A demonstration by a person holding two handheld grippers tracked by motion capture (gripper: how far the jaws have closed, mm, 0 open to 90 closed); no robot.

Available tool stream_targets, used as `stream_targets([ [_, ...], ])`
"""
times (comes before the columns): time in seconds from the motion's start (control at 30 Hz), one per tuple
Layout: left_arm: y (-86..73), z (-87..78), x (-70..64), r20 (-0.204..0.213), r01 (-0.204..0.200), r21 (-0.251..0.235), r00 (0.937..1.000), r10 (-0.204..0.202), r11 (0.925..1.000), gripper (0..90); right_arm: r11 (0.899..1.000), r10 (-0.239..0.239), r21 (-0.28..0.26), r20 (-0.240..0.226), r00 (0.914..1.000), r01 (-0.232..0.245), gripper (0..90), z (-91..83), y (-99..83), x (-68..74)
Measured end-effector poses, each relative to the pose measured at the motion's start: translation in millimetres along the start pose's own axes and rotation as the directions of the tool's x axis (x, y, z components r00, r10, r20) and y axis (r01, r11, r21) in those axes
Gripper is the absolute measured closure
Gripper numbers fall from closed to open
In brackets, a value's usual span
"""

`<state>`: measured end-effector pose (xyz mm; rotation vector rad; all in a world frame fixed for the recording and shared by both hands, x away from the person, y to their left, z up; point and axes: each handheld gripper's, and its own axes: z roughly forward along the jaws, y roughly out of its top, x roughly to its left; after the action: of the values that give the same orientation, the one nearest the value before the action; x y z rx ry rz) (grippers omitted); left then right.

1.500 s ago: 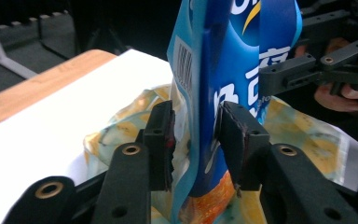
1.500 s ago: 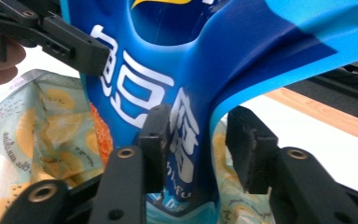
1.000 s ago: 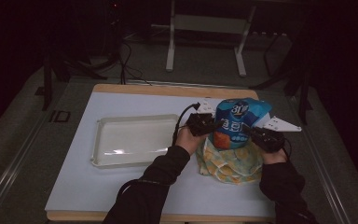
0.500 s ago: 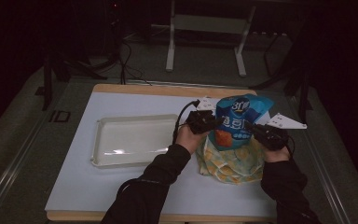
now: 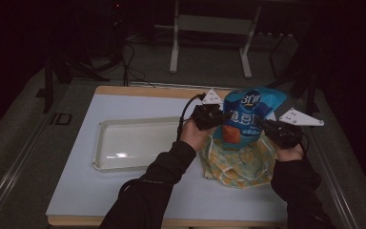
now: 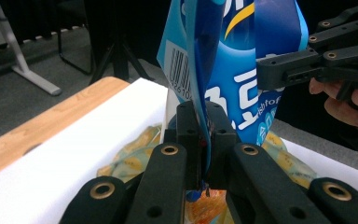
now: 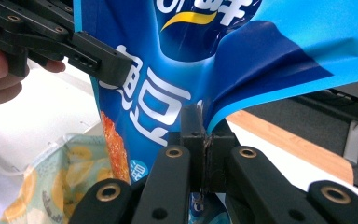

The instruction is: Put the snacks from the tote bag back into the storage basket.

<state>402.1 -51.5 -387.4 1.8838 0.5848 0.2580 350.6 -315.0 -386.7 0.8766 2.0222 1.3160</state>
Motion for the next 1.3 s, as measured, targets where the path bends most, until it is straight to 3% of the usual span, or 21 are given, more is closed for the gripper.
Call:
stream_targets([
  [0.6, 41.7, -30.8, -1.4, -0.016, -0.025, -0.035, 0.9996, 0.025, 0.9991, 88.2, 0.998, -0.042, -0.042, 0.019, 0.9989, 0.043, 89.1, -13.4, 47.3, 5.7],
  [0.9, 49.6, -48.4, 0.3, -0.046, -0.038, -0.039, 0.9983, 0.036, 0.9985, 88.2, 0.997, -0.052, -0.059, 0.009, 0.9986, 0.053, 89.2, -10.1, 62.2, 12.8],
  [1.3, 47.4, -75.7, 6.2, -0.082, -0.031, -0.044, 0.9963, 0.027, 0.9986, 88.3, 0.994, -0.08, -0.071, -0.017, 0.9967, 0.078, 89.2, 1.9, 77.7, 29.8],
])
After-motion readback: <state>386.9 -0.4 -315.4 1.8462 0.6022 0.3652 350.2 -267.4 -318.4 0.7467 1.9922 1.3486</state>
